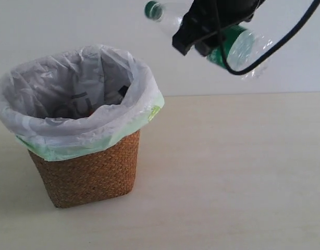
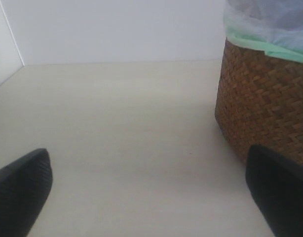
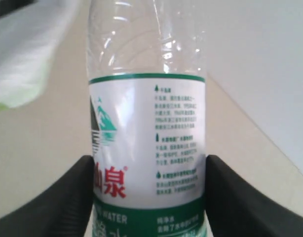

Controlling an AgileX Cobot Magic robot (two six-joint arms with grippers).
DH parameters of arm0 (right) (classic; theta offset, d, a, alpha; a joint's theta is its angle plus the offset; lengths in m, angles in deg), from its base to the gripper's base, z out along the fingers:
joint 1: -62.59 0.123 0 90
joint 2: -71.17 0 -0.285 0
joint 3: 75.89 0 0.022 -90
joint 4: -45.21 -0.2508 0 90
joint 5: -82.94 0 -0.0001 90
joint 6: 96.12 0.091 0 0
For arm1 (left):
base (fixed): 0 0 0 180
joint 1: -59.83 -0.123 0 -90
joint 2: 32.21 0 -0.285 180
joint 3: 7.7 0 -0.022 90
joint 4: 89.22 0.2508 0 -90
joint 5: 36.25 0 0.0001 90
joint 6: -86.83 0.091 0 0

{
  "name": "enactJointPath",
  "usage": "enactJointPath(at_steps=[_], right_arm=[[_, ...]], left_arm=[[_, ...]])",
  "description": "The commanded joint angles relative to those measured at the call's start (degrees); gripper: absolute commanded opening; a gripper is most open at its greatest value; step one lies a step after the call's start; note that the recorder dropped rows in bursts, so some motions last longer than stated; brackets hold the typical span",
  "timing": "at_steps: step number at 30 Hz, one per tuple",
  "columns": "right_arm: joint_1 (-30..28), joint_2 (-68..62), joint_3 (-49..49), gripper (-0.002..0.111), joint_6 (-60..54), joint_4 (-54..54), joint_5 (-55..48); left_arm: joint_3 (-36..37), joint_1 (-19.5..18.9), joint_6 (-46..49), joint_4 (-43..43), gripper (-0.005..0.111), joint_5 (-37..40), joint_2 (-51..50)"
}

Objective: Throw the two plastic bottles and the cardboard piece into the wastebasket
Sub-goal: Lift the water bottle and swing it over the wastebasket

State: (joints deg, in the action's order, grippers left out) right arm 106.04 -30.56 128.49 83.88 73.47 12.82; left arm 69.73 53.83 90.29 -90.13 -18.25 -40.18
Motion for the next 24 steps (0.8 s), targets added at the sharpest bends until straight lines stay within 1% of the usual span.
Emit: enactJointPath(at_steps=[1, 4, 5, 7, 11, 13, 14, 18, 19, 21, 24], right_arm=[[-0.10, 2.87, -0.04, 0.000, 14.47, 13.12, 0.16], [-0.10, 3.24, -0.05, 0.000, 21.39, 15.63, 0.16], [-0.10, 3.24, -0.05, 0.000, 21.65, 14.92, 0.16], [-0.10, 2.38, -0.05, 0.000, 22.07, 9.50, 0.16], [-0.10, -1.43, -0.05, 0.000, 19.45, -6.21, 0.16], [-0.10, -3.55, 0.25, 0.000, 15.33, -16.22, 0.16], [-0.10, -4.51, 1.00, 0.000, 11.12, -23.16, 1.14], [-0.10, -5.92, 5.24, 0.000, -10.88, -56.41, 9.91], [-0.10, -5.92, 5.95, 0.000, -14.78, -61.32, 12.00], [-0.10, -5.92, 7.02, 0.000, -19.91, -69.03, 15.47], [-0.10, -5.92, 7.14, 0.000, -18.76, -69.45, 17.87]], left_arm=[[-0.21, -0.14, -0.50, -0.12, 0.108, -0.42, 0.18], [-0.21, -0.14, -0.50, -0.12, 0.108, -0.42, 0.18], [-0.21, -0.14, -0.50, -0.12, 0.108, -0.42, 0.18], [-0.21, -0.14, -0.50, -0.12, 0.108, -0.42, 0.18], [-0.21, -0.14, -0.50, -0.12, 0.108, -0.42, 0.18], [-0.21, -0.14, -0.50, -0.12, 0.108, -0.42, 0.18], [-0.21, -0.14, -0.50, -0.12, 0.108, -0.42, 0.18], [-0.21, -0.14, -0.50, -0.12, 0.108, -0.42, 0.18], [-0.21, -0.14, -0.50, -0.12, 0.108, -0.42, 0.18], [-0.21, -0.14, -0.50, -0.12, 0.108, -0.42, 0.18], [-0.21, -0.14, -0.50, -0.12, 0.108, -0.42, 0.18]])
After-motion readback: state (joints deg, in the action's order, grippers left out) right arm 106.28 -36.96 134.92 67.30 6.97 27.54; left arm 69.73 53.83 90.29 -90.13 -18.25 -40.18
